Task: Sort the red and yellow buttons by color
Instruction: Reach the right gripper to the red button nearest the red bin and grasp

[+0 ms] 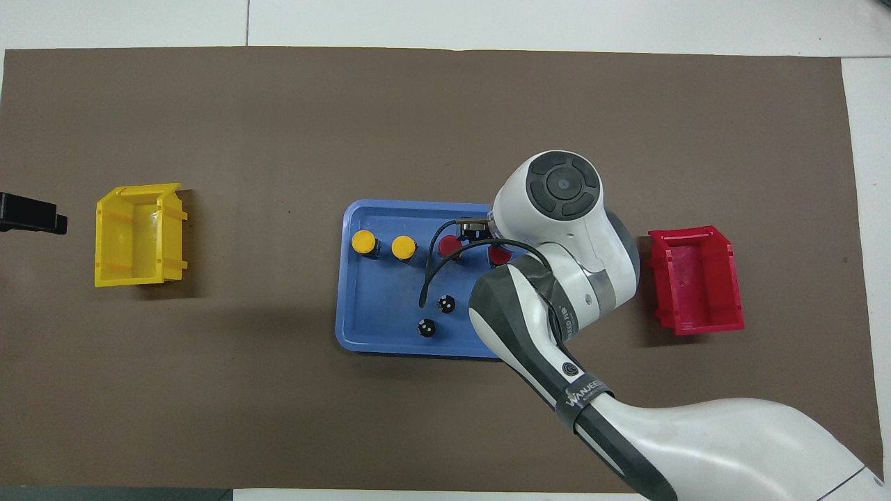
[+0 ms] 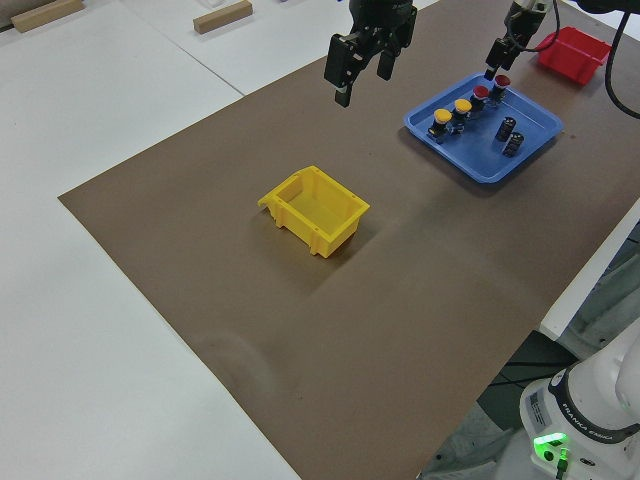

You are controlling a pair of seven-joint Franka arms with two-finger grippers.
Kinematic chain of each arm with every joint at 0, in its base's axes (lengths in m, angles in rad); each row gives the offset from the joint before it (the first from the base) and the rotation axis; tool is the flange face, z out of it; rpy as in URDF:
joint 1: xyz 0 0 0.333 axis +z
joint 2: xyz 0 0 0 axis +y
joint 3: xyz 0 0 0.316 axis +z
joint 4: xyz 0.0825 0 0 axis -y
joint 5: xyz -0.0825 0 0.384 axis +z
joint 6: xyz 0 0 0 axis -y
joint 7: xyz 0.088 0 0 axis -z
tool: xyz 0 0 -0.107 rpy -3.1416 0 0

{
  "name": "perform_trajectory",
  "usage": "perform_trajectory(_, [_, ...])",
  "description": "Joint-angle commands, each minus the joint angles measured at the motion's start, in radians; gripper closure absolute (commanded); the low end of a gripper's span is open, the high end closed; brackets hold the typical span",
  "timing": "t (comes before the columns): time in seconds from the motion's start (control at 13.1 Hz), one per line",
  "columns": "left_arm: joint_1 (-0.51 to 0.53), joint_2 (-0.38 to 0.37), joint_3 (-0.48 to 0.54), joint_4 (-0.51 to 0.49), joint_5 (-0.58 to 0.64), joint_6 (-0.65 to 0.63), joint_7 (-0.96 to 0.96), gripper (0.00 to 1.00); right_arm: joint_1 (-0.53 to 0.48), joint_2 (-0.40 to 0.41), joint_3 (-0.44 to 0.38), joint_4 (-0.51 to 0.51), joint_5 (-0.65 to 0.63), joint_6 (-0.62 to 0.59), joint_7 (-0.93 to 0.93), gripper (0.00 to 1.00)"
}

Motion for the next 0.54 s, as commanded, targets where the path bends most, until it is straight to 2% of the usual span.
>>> perform_trajectory(0.0, [0.003,-0.008,-0.004,-0.008,0.023,-0.008,-0.018,0.00,0.001,-0.029,0.004,-0.068,-0.013,0.027,-0.005,0.21])
perform_trajectory(0.08, [0.003,-0.008,-0.004,-0.010,0.023,-0.008,-0.018,0.00,0.009,-0.031,0.004,-0.077,-0.013,0.028,-0.005,0.25])
perform_trajectory(0.23, [0.003,-0.008,-0.004,-0.010,0.023,-0.006,-0.018,0.00,0.009,-0.031,0.004,-0.078,-0.013,0.028,-0.005,0.39])
perform_trajectory(0.46, [0.003,-0.008,-0.004,-0.010,0.023,-0.005,-0.018,0.00,0.007,-0.029,0.004,-0.059,-0.013,-0.001,-0.008,0.73])
